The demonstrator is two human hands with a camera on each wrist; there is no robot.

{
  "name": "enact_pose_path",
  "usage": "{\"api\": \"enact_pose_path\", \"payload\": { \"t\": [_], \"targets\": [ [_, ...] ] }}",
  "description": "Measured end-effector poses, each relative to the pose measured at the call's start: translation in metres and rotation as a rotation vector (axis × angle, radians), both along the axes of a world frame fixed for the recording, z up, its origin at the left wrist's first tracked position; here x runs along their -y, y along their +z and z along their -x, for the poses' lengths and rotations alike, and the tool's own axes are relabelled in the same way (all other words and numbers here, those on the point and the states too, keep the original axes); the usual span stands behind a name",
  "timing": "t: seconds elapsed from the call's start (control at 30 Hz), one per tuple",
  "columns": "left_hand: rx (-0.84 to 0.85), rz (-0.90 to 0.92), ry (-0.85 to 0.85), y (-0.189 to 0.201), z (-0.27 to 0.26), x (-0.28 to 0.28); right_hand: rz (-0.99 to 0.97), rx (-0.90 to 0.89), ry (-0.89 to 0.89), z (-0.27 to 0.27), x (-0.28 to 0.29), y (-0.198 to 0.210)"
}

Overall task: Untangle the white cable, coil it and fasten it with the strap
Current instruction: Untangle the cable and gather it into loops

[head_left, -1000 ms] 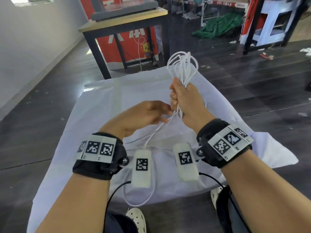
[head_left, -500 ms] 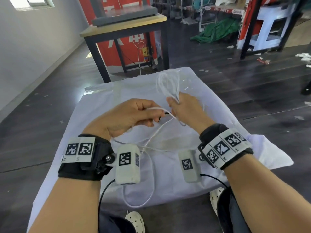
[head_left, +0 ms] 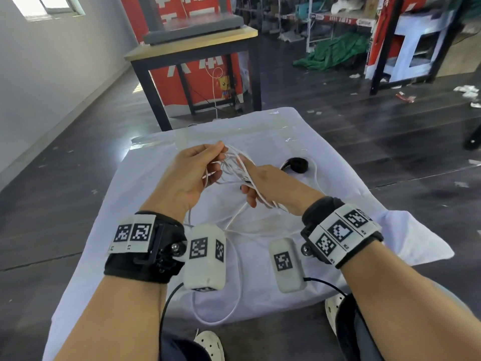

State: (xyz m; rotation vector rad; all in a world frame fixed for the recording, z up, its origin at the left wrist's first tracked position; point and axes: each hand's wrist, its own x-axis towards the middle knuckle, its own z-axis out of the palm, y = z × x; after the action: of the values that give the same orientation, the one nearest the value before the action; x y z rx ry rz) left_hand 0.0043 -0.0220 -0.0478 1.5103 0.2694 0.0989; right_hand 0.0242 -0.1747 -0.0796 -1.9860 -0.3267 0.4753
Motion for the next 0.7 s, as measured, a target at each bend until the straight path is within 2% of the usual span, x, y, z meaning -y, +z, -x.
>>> {"api": "enact_pose_path", "payload": {
  "t": [0.1, 0.17, 0.27, 0.37, 0.47, 0.6, 0.7],
  "targets": [
    [0.018, -0.05, 0.045, -0.003, -0.001, -0.001, -0.1, -0.085, 0.066, 0.001, 0.0, 0.001],
    [0.033, -0.09, 0.076, -0.006, -0.002, -0.003, -0.058, -0.046, 0.096, 0.002, 0.001, 0.001],
    [0.074, -0.254, 0.097, -0.01, -0.004, -0.003, 0.005, 0.008, 0.137, 0.003, 0.003, 0.0],
    [0.112, -0.458, 0.146, -0.014, -0.006, -0.005, -0.019, -0.013, 0.114, 0.001, 0.005, -0.003],
    [0.107, -0.536, 0.165, -0.014, -0.007, -0.011, -0.113, -0.052, 0.06, -0.002, 0.008, -0.004],
    [0.059, -0.453, 0.123, -0.016, -0.009, -0.017, -0.194, -0.114, 0.062, -0.003, 0.01, -0.003],
    [-0.006, -0.174, 0.071, -0.016, -0.008, -0.013, -0.195, -0.136, 0.092, 0.0, 0.008, -0.002]
  ]
}}
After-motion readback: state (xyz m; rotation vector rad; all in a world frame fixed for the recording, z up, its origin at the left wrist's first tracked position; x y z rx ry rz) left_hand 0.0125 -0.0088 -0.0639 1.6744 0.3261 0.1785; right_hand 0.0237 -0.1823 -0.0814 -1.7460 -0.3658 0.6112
